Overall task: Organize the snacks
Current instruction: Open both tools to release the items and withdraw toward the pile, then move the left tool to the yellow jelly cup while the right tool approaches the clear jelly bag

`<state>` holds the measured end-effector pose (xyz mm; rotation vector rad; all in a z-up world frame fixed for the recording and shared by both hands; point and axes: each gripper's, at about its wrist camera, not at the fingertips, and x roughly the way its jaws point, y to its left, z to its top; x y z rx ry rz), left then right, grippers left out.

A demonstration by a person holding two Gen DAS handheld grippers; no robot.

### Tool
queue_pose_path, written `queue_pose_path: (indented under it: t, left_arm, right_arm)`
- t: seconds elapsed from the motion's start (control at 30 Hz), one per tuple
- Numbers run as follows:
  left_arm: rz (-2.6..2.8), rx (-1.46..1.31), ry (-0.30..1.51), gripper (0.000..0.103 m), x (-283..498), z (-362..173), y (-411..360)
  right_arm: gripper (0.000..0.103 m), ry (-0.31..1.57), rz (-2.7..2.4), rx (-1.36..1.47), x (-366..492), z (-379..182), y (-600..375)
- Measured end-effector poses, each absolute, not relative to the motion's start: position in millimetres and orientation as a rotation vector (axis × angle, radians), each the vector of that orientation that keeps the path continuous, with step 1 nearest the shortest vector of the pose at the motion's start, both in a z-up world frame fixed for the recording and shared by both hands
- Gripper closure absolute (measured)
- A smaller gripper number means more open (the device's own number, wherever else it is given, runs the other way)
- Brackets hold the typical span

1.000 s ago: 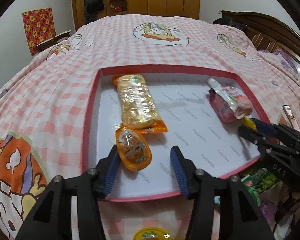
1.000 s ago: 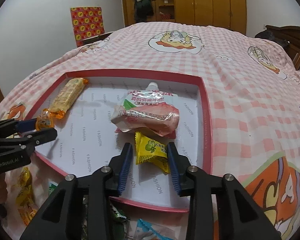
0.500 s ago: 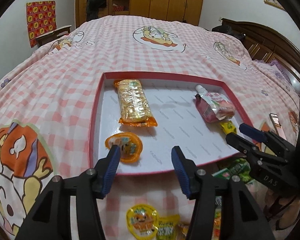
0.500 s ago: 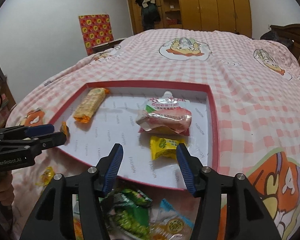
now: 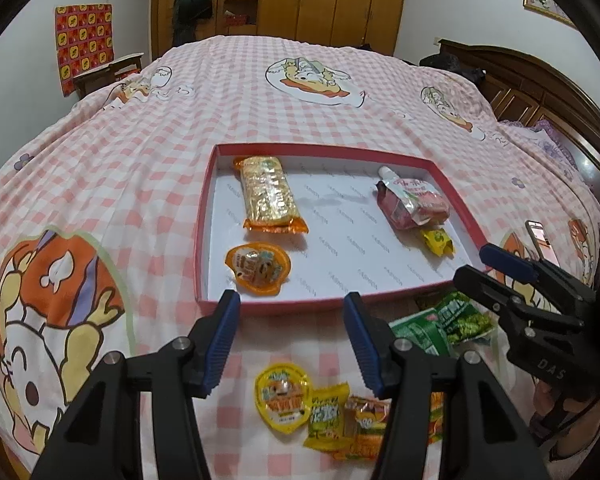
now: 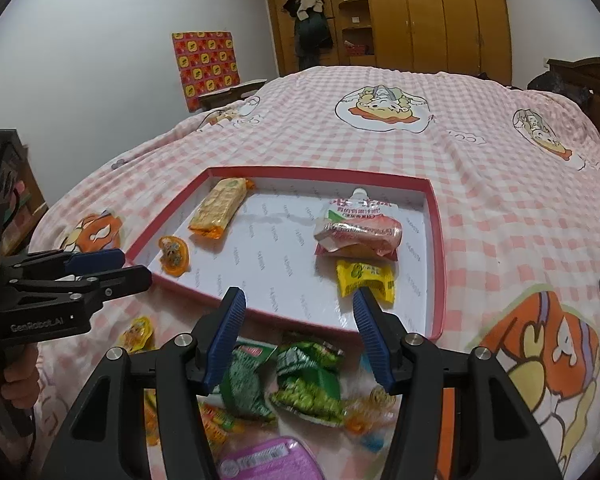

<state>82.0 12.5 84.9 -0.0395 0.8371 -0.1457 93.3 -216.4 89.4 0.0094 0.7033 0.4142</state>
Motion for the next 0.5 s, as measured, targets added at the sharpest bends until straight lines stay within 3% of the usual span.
queue_pose_path:
  t: [0.5]
  left_arm:
    - [-0.146,-0.039,0.885,0.047,56.7,67.9,16.4]
  right_arm:
    - [0.045,0.749,0.398,0.005,56.0,80.0,-231.2]
